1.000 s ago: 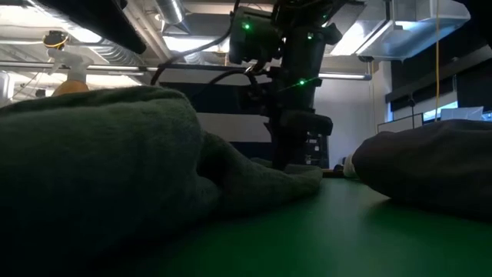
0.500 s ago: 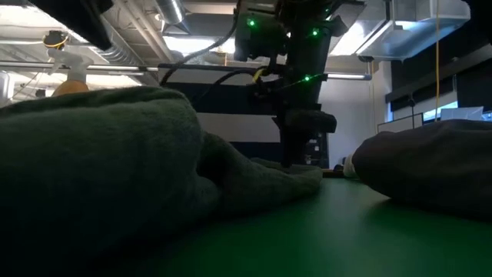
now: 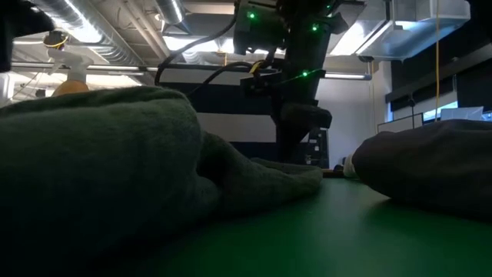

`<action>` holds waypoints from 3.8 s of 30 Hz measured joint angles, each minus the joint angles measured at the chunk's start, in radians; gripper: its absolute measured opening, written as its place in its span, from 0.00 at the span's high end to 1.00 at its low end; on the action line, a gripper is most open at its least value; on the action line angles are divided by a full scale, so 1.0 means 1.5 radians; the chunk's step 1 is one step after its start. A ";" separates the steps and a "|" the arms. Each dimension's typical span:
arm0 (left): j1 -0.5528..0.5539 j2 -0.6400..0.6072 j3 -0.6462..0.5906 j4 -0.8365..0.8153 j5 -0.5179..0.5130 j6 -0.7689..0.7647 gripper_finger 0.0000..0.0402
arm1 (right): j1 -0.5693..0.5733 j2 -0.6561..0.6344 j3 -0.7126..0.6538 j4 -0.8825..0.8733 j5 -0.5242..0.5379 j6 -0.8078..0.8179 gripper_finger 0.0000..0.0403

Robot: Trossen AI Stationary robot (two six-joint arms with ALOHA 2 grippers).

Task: Fold laundry
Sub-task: Fold the green polo shirt

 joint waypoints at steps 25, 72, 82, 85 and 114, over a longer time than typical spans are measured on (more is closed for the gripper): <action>-0.195 0.001 -0.090 0.087 0.057 -0.198 0.86 | 0.006 -0.023 -0.001 0.022 0.003 0.014 0.99; -0.214 0.112 -0.197 0.189 0.244 -0.105 0.39 | 0.023 -0.025 -0.001 0.050 -0.038 0.017 0.99; -0.214 0.113 -0.198 0.189 0.199 -0.095 0.81 | 0.023 -0.025 -0.001 0.056 -0.048 0.007 0.99; -0.206 0.113 -0.198 0.190 0.199 -0.105 0.95 | 0.023 -0.025 -0.001 0.072 -0.048 -0.001 0.99; -0.085 0.117 -0.007 -0.005 0.011 0.179 0.97 | 0.023 -0.025 -0.001 0.100 -0.071 -0.018 0.99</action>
